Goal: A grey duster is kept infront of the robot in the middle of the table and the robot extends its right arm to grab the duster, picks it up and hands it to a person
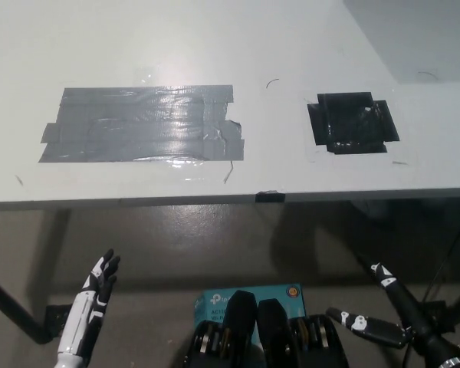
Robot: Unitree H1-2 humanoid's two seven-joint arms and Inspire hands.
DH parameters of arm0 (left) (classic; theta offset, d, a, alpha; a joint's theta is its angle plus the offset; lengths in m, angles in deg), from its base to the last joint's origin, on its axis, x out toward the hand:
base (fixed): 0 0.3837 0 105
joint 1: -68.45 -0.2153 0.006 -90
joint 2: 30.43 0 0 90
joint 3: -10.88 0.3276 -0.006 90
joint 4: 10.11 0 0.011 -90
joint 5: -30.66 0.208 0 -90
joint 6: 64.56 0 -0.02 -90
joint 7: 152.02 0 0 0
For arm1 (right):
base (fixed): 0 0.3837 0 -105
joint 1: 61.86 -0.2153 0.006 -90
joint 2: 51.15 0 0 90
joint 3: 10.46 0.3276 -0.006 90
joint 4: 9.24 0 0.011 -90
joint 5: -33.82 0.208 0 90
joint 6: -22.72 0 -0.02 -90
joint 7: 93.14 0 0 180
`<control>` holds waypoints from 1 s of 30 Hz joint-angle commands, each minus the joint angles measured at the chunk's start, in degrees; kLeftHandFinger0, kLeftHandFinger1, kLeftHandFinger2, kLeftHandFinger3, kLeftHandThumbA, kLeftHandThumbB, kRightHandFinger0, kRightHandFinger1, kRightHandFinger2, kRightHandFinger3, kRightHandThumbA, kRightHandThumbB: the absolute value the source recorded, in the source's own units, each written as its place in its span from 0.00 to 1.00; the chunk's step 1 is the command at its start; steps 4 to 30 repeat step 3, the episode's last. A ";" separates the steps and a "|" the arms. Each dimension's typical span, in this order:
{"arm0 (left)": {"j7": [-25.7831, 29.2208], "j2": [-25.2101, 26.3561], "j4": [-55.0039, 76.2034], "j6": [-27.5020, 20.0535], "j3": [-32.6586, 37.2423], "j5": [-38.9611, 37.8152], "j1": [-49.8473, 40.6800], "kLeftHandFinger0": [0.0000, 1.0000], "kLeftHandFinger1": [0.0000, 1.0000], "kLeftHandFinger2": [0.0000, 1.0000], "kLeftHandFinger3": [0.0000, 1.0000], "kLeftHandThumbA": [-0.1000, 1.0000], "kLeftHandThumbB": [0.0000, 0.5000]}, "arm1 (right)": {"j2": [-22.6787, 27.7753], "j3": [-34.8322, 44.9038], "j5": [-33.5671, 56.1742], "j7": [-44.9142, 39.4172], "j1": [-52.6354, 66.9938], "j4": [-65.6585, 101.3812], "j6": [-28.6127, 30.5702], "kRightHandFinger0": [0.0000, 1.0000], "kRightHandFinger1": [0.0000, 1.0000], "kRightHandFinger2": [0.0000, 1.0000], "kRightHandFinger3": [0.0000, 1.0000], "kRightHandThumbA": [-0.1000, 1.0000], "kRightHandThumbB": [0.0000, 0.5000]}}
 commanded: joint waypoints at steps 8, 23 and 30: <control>0.83 0.75 1.19 -2.10 -0.21 0.90 0.20 1.00 1.00 1.00 1.00 1.00 0.68 | 0.23 1.76 -5.47 -1.66 -0.22 0.00 6.74 1.00 1.00 1.00 1.00 1.00 0.78; 0.83 0.75 1.19 -2.10 -0.21 0.90 0.20 1.00 1.00 1.00 1.00 1.00 0.68 | 0.23 1.76 -5.47 -1.66 -0.22 0.00 6.74 1.00 1.00 1.00 1.00 1.00 0.78; 0.83 0.75 1.19 -2.10 -0.21 0.90 0.20 1.00 1.00 1.00 1.00 1.00 0.68 | 0.23 1.76 -5.47 -1.66 -0.22 0.00 6.74 1.00 1.00 1.00 1.00 1.00 0.78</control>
